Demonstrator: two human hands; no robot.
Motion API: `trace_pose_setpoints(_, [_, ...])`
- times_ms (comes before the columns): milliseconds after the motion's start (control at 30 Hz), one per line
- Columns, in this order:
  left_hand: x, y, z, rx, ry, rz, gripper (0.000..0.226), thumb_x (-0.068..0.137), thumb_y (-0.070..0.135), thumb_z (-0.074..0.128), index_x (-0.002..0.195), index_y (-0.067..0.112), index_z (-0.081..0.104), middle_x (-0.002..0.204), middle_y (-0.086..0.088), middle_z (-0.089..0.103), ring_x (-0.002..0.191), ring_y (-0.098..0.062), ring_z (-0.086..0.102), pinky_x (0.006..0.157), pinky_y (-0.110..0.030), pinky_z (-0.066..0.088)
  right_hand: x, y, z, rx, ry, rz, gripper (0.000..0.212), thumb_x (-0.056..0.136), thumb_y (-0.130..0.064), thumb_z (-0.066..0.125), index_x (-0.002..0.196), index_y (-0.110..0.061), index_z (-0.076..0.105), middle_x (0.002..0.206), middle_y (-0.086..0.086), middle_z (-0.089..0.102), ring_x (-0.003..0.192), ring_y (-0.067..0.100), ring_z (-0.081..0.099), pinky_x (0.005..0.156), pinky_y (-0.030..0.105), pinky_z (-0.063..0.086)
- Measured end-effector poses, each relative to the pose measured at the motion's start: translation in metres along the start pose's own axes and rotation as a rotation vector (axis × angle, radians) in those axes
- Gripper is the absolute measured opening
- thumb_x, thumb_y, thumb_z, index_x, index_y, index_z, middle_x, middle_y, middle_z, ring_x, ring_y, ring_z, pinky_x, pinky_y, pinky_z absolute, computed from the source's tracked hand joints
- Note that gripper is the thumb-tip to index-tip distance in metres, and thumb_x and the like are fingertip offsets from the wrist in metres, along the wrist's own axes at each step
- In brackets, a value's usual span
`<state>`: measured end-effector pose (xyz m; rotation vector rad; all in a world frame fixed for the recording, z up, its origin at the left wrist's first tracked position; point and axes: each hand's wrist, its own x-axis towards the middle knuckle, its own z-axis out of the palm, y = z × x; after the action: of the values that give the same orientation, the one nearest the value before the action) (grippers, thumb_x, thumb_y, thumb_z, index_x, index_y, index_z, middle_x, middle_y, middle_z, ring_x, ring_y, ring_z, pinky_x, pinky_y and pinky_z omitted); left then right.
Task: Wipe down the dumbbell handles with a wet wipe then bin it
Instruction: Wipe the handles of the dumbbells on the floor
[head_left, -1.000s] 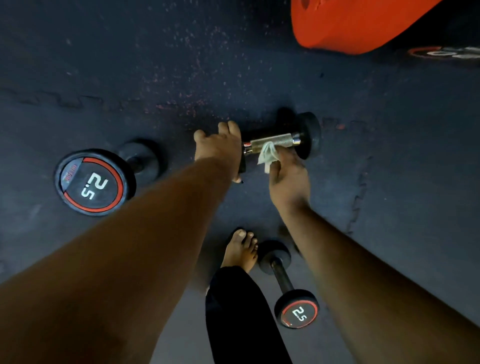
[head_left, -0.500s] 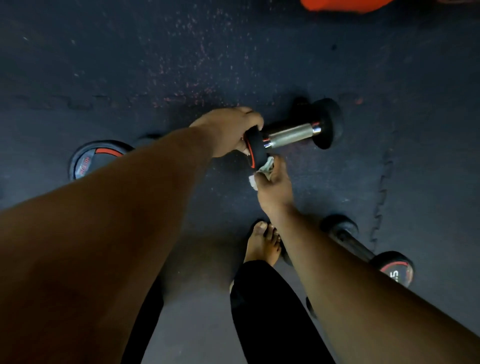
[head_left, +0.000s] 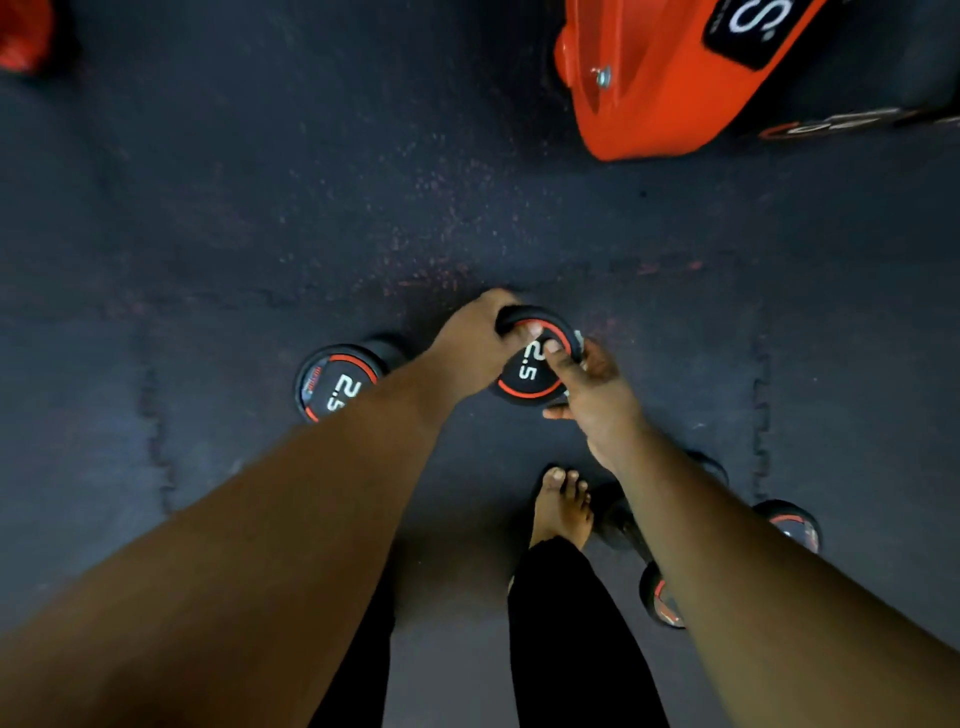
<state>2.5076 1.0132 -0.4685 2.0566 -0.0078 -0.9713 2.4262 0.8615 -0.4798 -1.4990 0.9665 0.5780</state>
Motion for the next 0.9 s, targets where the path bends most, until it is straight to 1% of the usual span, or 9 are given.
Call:
trace_pose_setpoints(100, [-0.012,-0.02,-0.012,0.018,0.022,-0.111,0.041,0.103,0.032,0.061,0.136,0.009,0.056,0.12,-0.006,0.064,0.107,-0.02,0.059,0.084,-0.02,0.039,0.001,-0.002,0.027,-0.108,-0.053,0.064,0.048,0.095,-0.049,0.061,0.131,-0.018,0.054,0.116,0.004,0.066,0.075,0.019,0.063,0.054,0.028,0.058])
trace_pose_setpoints(200, [-0.016,-0.041,-0.013,0.063,-0.013,-0.16,0.044,0.103,0.03,0.06,0.141,0.009,0.052,0.132,-0.013,0.062,0.119,-0.028,0.06,0.094,-0.028,0.046,0.001,0.005,0.044,-0.195,-0.084,0.119,0.048,0.096,-0.052,0.058,0.132,-0.022,0.05,0.113,0.0,0.063,0.076,0.016,0.064,0.053,0.026,0.057])
trace_pose_setpoints(333, [-0.018,-0.049,-0.013,0.042,-0.017,-0.169,0.05,0.104,0.033,0.058,0.149,0.013,0.048,0.144,-0.011,0.056,0.129,-0.027,0.055,0.099,-0.028,0.041,0.003,0.015,0.044,-0.255,-0.005,0.07,0.055,0.092,-0.057,0.06,0.136,-0.024,0.05,0.113,0.0,0.064,0.082,0.016,0.065,0.048,0.023,0.054])
trace_pose_setpoints(467, [-0.031,-0.036,-0.02,0.025,-0.001,-0.245,0.067,0.103,0.038,0.06,0.159,0.015,0.033,0.161,-0.012,0.038,0.144,-0.029,0.041,0.114,-0.035,0.036,-0.008,0.008,0.027,-0.348,0.118,-0.015,0.049,0.085,-0.061,0.064,0.119,-0.027,0.056,0.1,0.004,0.067,0.094,0.028,0.068,0.077,0.051,0.061])
trace_pose_setpoints(533, [-0.047,-0.024,-0.026,-0.005,0.031,-0.293,0.071,0.102,0.04,0.06,0.161,0.018,0.028,0.164,-0.012,0.03,0.147,-0.03,0.038,0.117,-0.039,0.034,-0.021,-0.002,0.02,-0.313,0.137,-0.016,0.034,0.09,-0.048,0.062,0.119,-0.031,0.055,0.103,0.007,0.066,0.094,0.03,0.067,0.083,0.053,0.058])
trace_pose_setpoints(667, [-0.113,0.038,-0.04,-0.194,0.101,-0.277,0.055,0.101,0.04,0.063,0.148,0.016,0.05,0.141,-0.01,0.059,0.128,-0.026,0.058,0.107,-0.039,0.047,-0.098,-0.056,0.012,-0.07,0.09,-0.05,0.027,0.103,-0.025,0.05,0.128,-0.034,0.055,0.098,0.001,0.061,0.08,0.016,0.058,0.068,0.034,0.053])
trace_pose_setpoints(767, [-0.18,0.106,-0.05,-0.313,0.008,-0.291,0.046,0.1,0.048,0.06,0.139,0.023,0.056,0.128,0.003,0.066,0.112,-0.017,0.063,0.1,-0.046,0.053,-0.176,-0.095,0.002,-0.101,-0.015,-0.086,0.036,0.106,-0.03,0.045,0.141,-0.034,0.051,0.119,-0.007,0.062,0.099,0.009,0.062,0.086,0.031,0.055])
trace_pose_setpoints(867, [-0.267,0.199,-0.078,-0.387,-0.002,-0.27,0.039,0.099,0.047,0.063,0.131,0.025,0.056,0.113,0.0,0.066,0.094,-0.014,0.06,0.086,-0.043,0.058,-0.279,-0.152,-0.028,-0.14,-0.104,-0.107,0.05,0.106,-0.02,0.045,0.154,-0.031,0.036,0.121,0.007,0.053,0.083,0.006,0.059,0.071,0.015,0.048])
trace_pose_setpoints(900, [-0.289,0.22,-0.084,-0.386,-0.002,-0.25,0.04,0.098,0.046,0.065,0.132,0.026,0.056,0.114,-0.003,0.068,0.094,-0.013,0.061,0.081,-0.04,0.058,-0.307,-0.167,-0.035,-0.154,-0.138,-0.146,0.054,0.106,-0.011,0.044,0.156,-0.023,0.03,0.125,0.016,0.051,0.087,0.011,0.06,0.069,0.012,0.047])
